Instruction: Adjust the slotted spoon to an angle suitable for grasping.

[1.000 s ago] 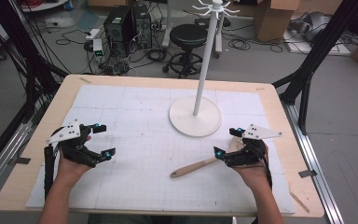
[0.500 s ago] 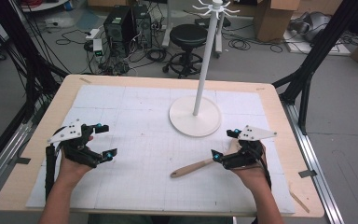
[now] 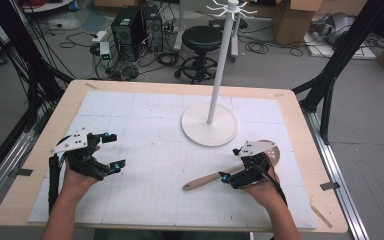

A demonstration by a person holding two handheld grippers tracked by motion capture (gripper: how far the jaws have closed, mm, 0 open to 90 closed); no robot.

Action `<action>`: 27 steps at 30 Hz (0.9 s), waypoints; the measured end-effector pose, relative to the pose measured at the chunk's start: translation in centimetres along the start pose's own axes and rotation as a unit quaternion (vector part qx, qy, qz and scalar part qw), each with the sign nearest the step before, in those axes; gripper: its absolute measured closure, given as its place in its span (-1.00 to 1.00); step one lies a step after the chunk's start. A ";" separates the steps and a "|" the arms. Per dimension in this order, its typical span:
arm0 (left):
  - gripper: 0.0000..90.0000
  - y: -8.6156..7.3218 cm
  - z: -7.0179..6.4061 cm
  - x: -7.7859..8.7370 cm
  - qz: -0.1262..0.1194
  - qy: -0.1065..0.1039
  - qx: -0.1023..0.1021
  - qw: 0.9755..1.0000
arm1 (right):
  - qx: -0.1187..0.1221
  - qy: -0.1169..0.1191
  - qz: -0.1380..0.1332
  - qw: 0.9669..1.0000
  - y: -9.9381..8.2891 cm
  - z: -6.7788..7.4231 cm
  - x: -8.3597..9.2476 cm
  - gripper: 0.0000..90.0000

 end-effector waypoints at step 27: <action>-0.96 0.0 -0.1 -0.1 0.005 -0.004 -0.001 1.000 | 0.025 0.008 0.144 0.989 -0.4 1.6 -3.0 0.08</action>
Point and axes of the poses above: each handheld gripper's, and its own axes: x roughly backward along the jaws, y roughly out of its top, z roughly to its left, the point moved 2 cm from there along -x, roughly forward along the jaws, and after that the axes turned 5 degrees about -x, right-handed, at the moved point
